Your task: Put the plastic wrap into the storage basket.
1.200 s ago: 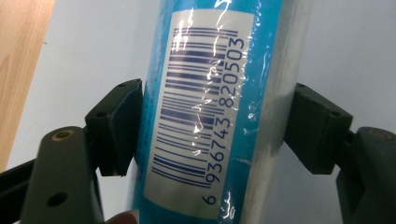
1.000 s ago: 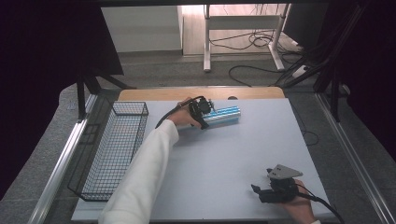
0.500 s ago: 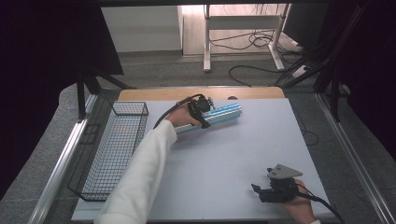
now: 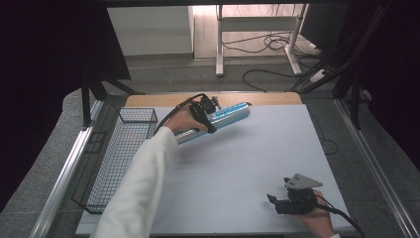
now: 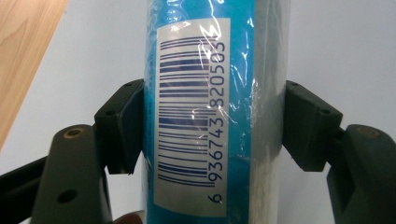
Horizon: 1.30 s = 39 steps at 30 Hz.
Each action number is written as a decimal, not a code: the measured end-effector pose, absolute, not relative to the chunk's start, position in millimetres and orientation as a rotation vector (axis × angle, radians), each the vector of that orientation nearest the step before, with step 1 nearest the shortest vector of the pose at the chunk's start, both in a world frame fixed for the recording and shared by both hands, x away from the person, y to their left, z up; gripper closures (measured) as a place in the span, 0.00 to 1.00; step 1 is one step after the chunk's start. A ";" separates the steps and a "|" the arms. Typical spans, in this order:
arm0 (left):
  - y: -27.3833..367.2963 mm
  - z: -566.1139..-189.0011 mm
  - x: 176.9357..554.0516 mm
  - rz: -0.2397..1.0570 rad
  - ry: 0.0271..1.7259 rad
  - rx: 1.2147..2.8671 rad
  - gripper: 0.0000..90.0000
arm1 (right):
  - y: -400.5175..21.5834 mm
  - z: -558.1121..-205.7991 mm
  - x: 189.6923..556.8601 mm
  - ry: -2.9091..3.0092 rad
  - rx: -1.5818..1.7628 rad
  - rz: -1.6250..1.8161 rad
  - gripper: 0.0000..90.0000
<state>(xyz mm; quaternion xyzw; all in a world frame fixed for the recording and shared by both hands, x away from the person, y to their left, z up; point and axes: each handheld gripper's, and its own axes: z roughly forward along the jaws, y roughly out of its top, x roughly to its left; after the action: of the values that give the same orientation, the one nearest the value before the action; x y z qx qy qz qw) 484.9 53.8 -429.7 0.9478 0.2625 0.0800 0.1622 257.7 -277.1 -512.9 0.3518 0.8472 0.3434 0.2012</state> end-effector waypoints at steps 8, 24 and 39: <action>74.8 -417.9 468.1 0.255 0.857 2.651 0.35 | -277.4 -512.0 258.5 2.358 0.985 0.961 0.18; 120.2 -395.2 432.6 0.339 1.083 2.543 0.35 | -277.2 -511.2 258.0 2.353 0.996 0.965 0.18; 175.7 -377.5 381.3 0.369 1.234 2.440 0.35 | -275.6 -510.4 259.2 2.346 1.005 0.963 0.18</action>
<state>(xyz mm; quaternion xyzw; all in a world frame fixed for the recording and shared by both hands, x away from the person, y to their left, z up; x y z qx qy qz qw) 381.3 175.7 -377.5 0.8683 0.4389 0.1314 0.1900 259.2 -275.6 -510.4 0.3607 0.8416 0.3456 0.2054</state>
